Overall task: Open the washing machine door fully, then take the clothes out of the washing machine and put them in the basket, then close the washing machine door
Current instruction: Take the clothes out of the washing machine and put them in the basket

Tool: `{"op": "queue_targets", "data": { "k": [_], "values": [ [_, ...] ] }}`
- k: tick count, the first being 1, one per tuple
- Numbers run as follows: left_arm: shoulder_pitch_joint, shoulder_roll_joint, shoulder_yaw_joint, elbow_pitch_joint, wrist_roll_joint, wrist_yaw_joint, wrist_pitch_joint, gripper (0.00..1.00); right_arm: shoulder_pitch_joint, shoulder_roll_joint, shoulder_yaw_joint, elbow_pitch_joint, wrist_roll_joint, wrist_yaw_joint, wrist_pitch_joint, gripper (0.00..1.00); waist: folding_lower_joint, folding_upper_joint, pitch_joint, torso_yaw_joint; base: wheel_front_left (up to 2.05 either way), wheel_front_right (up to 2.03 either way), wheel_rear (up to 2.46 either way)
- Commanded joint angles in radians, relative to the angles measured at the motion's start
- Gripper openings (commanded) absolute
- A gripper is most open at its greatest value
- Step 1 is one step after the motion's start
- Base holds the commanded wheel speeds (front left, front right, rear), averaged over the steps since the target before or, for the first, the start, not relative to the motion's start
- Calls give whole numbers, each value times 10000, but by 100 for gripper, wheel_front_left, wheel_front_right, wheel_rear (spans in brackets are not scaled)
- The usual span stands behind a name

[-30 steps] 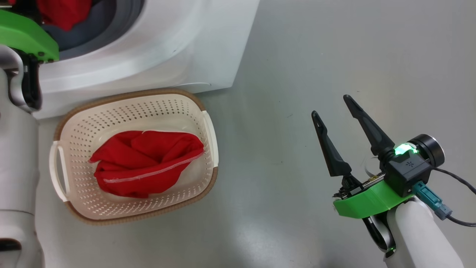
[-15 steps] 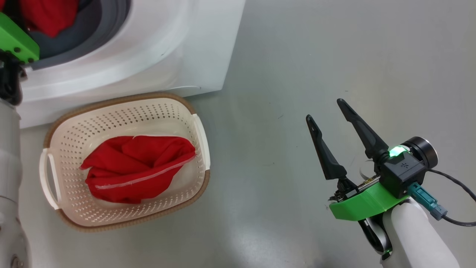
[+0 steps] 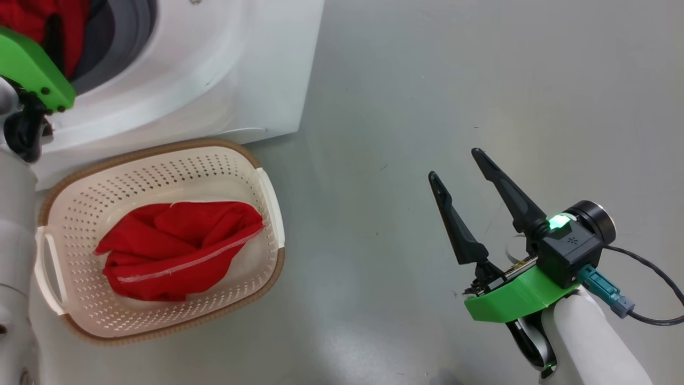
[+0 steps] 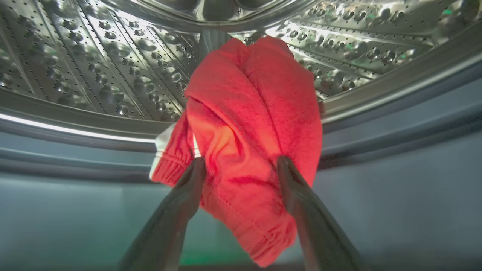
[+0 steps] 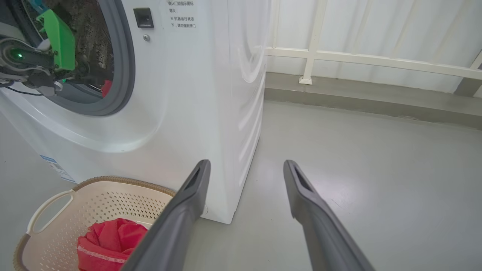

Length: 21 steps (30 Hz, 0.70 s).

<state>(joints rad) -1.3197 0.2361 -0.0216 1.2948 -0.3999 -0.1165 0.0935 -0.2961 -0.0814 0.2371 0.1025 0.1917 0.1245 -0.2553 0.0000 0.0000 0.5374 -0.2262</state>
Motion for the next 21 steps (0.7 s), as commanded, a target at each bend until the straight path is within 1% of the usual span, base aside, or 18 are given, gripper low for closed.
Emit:
{"op": "queue_targets", "data": {
  "k": [1,4,11,12,13,14,18,21],
  "values": [
    [88,503,-45,-152,65,-7,218,100,37,41,231,-174,138,62,-65,100,0,0,25,-83,0,0,0],
    [119,587,-176,-124,161,169,439,100,33,48,326,-138,227,62,-65,100,0,0,32,-169,0,0,0],
    [237,783,-647,-90,595,784,579,100,31,59,501,-80,393,62,-65,100,0,0,89,-345,0,0,0],
    [245,807,-693,-88,642,893,516,87,16,61,522,-71,406,62,-65,100,0,0,103,-361,0,0,0],
    [249,823,-718,-87,665,985,443,28,1,64,537,-64,419,62,-65,100,0,0,112,-373,0,0,0],
    [258,826,-751,-85,684,1023,419,0,-9,67,544,-57,432,62,-65,100,0,0,117,-380,0,0,0],
    [234,769,-770,-109,630,938,219,0,-29,77,543,-40,458,62,-65,100,0,0,145,-362,0,0,0],
    [172,708,-825,-210,629,894,-186,0,-57,82,525,-12,477,62,-65,100,0,0,162,-302,0,0,0]
  ]
}}
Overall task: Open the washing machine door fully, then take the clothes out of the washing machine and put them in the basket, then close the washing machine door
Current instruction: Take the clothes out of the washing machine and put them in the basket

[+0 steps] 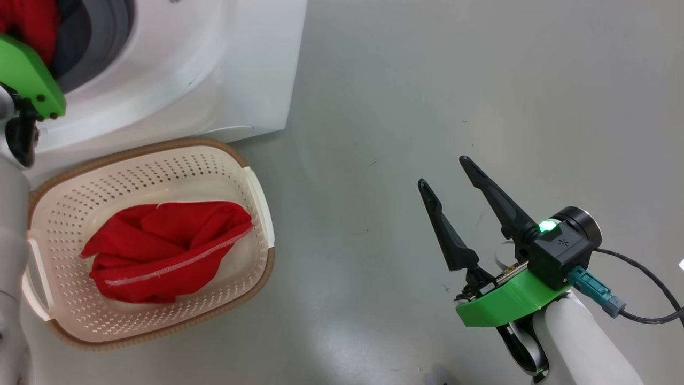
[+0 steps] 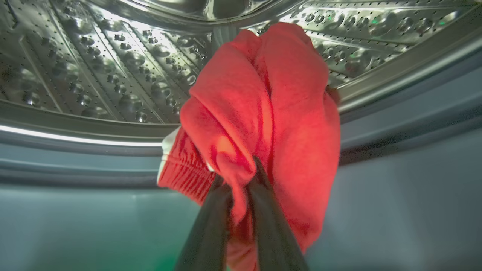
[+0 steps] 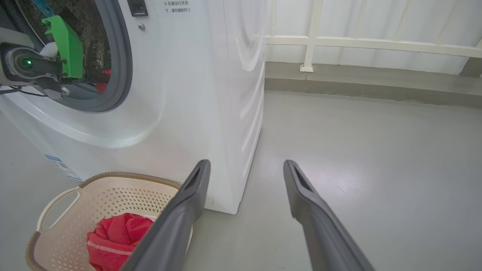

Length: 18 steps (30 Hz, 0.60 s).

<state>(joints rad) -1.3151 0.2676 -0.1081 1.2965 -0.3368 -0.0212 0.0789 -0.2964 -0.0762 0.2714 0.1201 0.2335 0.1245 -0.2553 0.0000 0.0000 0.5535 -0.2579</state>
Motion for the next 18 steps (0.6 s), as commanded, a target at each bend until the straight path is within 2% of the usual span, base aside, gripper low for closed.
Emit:
{"op": "queue_targets", "data": {
  "k": [1,18],
  "values": [
    [116,365,44,-258,-31,-108,-179,0,-62,32,176,-175,67,62,-65,100,0,0,-2,38,0,0,0],
    [423,187,88,-915,-302,-412,-3162,0,-109,-84,79,-89,111,62,-65,100,0,0,-294,605,0,0,0]
  ]
}}
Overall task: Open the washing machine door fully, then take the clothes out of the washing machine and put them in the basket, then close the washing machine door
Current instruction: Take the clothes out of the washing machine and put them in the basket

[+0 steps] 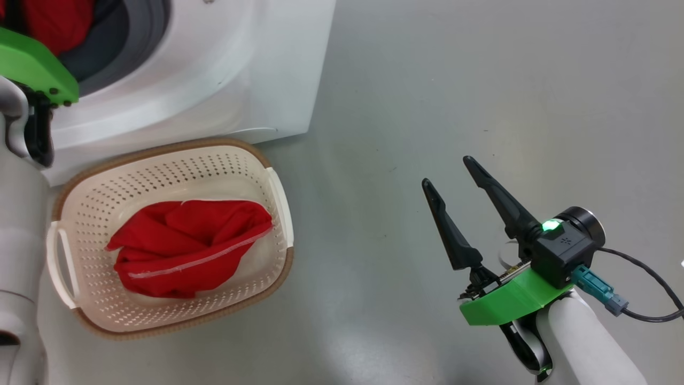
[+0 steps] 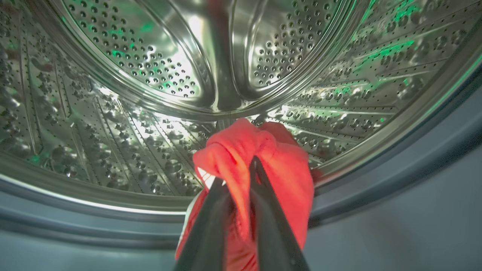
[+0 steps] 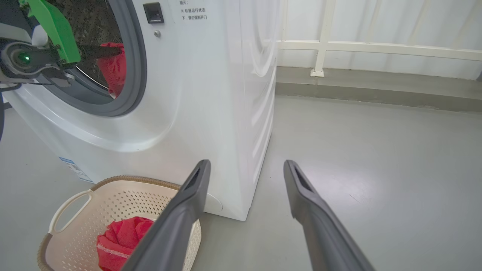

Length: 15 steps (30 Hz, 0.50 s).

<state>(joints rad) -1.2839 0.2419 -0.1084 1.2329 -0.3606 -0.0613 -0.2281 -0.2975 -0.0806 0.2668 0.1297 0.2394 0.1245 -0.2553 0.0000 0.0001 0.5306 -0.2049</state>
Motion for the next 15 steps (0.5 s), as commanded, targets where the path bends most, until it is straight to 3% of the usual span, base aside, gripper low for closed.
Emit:
{"op": "queue_targets", "data": {
  "k": [1,15],
  "values": [
    [143,437,114,-358,-90,-24,-162,0,-79,-50,112,-187,52,62,-65,100,0,-1,-93,122,0,0,0],
    [1726,427,377,-3040,208,169,-334,0,56,-216,120,-155,72,62,-65,100,0,-1,-732,590,0,0,0]
  ]
}}
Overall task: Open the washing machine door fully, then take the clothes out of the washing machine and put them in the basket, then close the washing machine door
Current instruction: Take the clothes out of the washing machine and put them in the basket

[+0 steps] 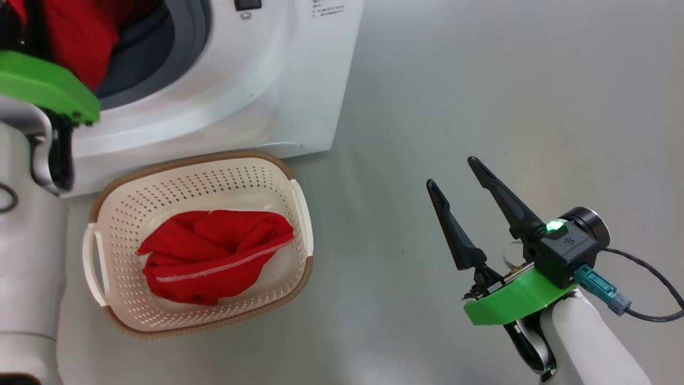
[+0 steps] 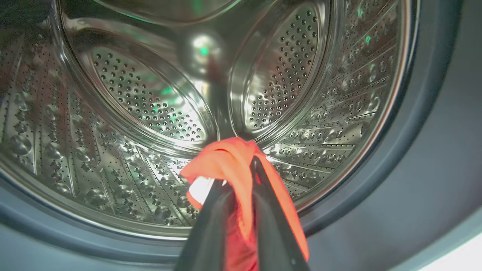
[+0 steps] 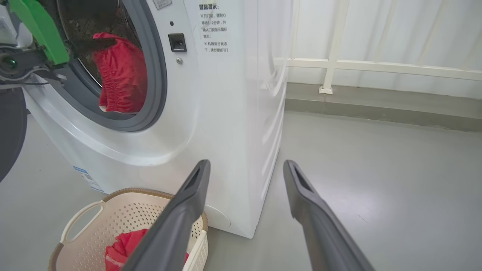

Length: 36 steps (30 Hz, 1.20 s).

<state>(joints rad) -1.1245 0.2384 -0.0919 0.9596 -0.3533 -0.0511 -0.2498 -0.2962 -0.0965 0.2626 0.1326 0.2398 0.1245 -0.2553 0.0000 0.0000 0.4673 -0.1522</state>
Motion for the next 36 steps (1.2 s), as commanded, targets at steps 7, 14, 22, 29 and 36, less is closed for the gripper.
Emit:
{"op": "queue_targets", "data": {
  "k": [7,14,22,29,36],
  "values": [
    [1880,240,530,-2034,307,216,-119,0,314,-28,-2,-105,97,62,-65,100,0,0,-655,221,0,0,0],
    [3188,26,832,-3510,533,431,-119,0,538,-15,-160,-119,76,62,-65,100,0,0,-1184,389,0,0,0],
    [4739,-263,1269,-4802,565,435,-119,0,961,16,-344,-57,21,62,-65,100,0,0,-2088,590,0,0,0],
    [6063,-623,1532,-6157,622,404,-120,0,1328,36,-359,78,11,62,-65,100,0,0,-2862,667,0,0,0],
    [7177,-910,1495,-7545,662,498,-119,0,1709,49,-345,199,38,62,-65,100,0,0,-3511,748,0,0,0]
  ]
}}
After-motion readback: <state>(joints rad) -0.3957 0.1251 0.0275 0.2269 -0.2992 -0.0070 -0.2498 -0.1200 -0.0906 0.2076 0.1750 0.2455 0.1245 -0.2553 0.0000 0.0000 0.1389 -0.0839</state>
